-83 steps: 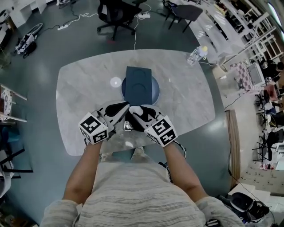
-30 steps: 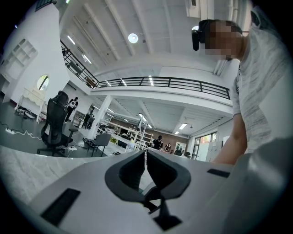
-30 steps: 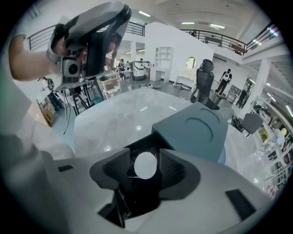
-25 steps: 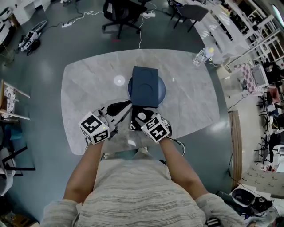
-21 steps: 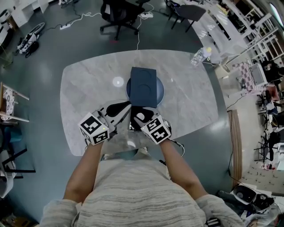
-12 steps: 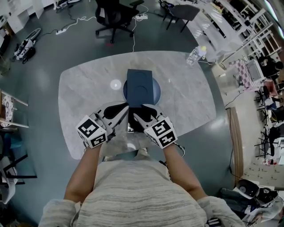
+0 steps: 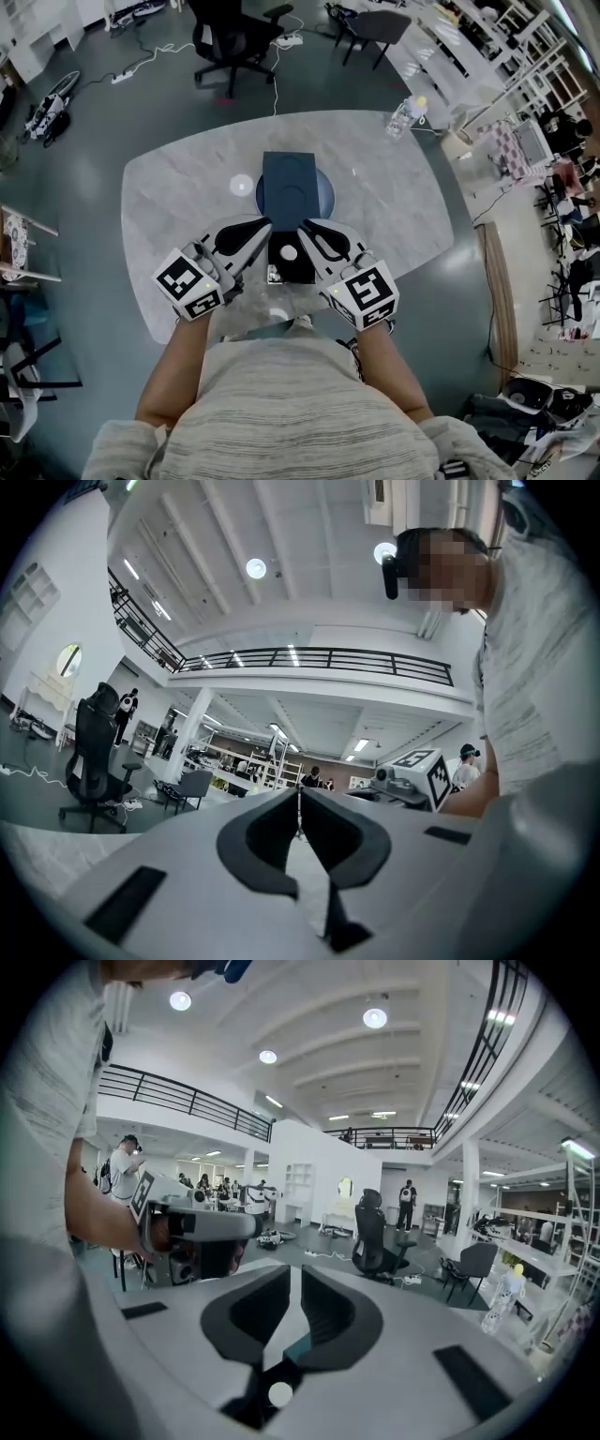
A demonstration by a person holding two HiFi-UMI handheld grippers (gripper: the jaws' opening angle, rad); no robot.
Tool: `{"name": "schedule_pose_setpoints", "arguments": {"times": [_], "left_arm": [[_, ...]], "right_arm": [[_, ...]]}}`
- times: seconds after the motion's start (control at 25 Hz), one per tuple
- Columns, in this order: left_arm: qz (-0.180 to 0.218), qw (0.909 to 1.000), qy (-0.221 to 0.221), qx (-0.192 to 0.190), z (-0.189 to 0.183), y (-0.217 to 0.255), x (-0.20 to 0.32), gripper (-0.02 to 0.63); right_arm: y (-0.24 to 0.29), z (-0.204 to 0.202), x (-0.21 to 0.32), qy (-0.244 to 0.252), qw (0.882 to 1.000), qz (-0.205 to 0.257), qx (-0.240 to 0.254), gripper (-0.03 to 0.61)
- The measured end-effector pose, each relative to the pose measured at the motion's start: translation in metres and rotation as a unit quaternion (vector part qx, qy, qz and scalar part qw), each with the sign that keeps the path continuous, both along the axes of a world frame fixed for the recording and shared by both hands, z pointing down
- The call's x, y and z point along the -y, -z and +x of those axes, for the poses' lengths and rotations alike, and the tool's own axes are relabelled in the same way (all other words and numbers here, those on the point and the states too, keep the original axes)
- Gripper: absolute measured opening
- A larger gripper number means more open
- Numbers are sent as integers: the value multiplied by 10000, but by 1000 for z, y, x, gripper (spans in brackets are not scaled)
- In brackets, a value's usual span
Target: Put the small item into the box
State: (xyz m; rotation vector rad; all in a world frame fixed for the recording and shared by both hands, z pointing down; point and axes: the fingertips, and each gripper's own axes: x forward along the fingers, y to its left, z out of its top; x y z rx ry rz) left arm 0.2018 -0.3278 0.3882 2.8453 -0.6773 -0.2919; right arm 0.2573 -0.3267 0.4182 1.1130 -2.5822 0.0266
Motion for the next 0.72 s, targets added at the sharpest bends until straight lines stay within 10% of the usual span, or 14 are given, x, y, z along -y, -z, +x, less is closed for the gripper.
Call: {"name": "schedule_pose_setpoints", "arguments": {"times": [0.72], "left_arm": [[439, 9982, -359, 209, -10, 39, -38, 21]], "right_arm": [[69, 21, -45, 157, 9960, 559, 684, 18]]}}
